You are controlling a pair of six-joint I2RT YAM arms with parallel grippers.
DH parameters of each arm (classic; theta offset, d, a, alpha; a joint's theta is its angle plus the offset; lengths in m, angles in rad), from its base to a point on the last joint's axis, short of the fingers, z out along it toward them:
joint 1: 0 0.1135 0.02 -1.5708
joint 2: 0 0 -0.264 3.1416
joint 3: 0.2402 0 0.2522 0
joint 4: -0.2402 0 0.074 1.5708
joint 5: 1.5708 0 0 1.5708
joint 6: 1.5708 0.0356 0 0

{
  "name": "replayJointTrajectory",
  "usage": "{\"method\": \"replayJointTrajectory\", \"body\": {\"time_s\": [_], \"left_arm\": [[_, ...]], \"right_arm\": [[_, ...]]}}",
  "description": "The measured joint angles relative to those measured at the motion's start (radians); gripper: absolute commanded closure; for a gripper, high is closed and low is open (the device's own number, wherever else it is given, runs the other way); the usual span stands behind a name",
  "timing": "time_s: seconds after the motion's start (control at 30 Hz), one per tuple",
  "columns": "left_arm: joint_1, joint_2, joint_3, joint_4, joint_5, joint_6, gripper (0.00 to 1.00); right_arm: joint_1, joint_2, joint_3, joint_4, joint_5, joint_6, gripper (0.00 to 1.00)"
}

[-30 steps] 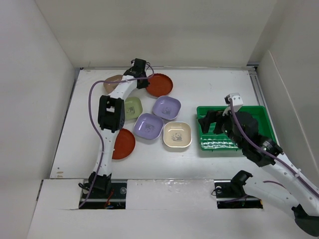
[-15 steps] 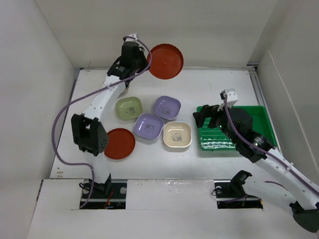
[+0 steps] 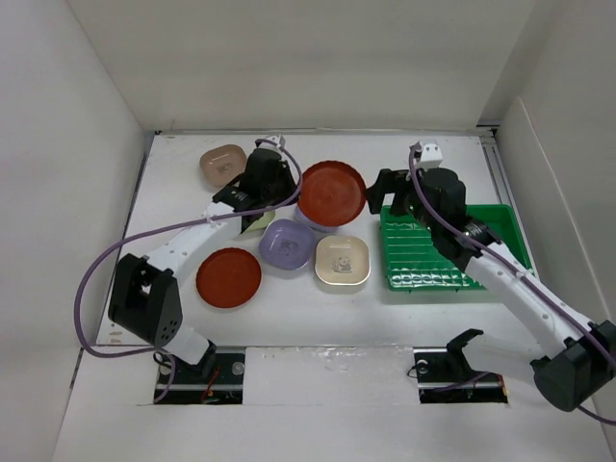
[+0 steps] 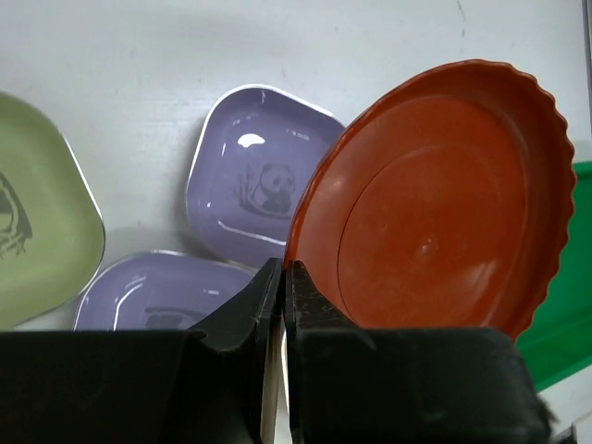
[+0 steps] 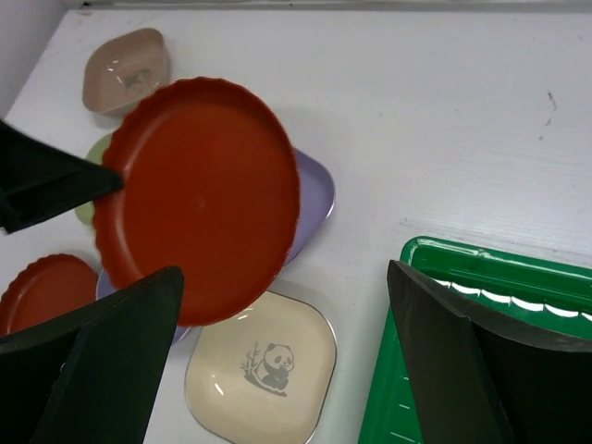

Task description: Place the plates into the plastic bin on the countertop

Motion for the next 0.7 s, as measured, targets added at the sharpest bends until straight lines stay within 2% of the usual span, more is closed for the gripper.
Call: {"method": "replayJointTrajectory", "body": {"time_s": [0.23,0.3,0.37,0.5,0.53,0.57,0.7], "left_arm": [[0.005,-0.097,-0.078,0.06,0.053,-0.001,1.0],[0.005,-0.11,-0.085,0.083,0.072,0.0,1.0],[0.005,-0.114,-0.094,0.097,0.087,0.0,1.0],[0.006,-0.114,-0.115,0.106,0.112,0.0,1.0],[0.006,-0.114,-0.119,0.107,0.115,0.0,1.0],[0.006,-0.114,-0.124,0.107,0.113,0.003,1.0],[0.008,-0.114,-0.132,0.103,0.122,0.001,1.0]], "right_arm": [[-0.069,0.113,-0.062,0.083,-0.132,0.026,0.08],[-0.072,0.15,-0.064,0.099,-0.163,0.029,0.15],[-0.076,0.186,-0.064,0.114,-0.194,0.034,0.27],[-0.083,0.219,-0.064,0.138,-0.242,0.039,0.75],[-0.084,0.219,-0.064,0.143,-0.248,0.043,0.91],[-0.084,0.218,-0.064,0.148,-0.251,0.047,1.0],[-0.098,0.217,-0.064,0.177,-0.249,0.063,1.0]]}}
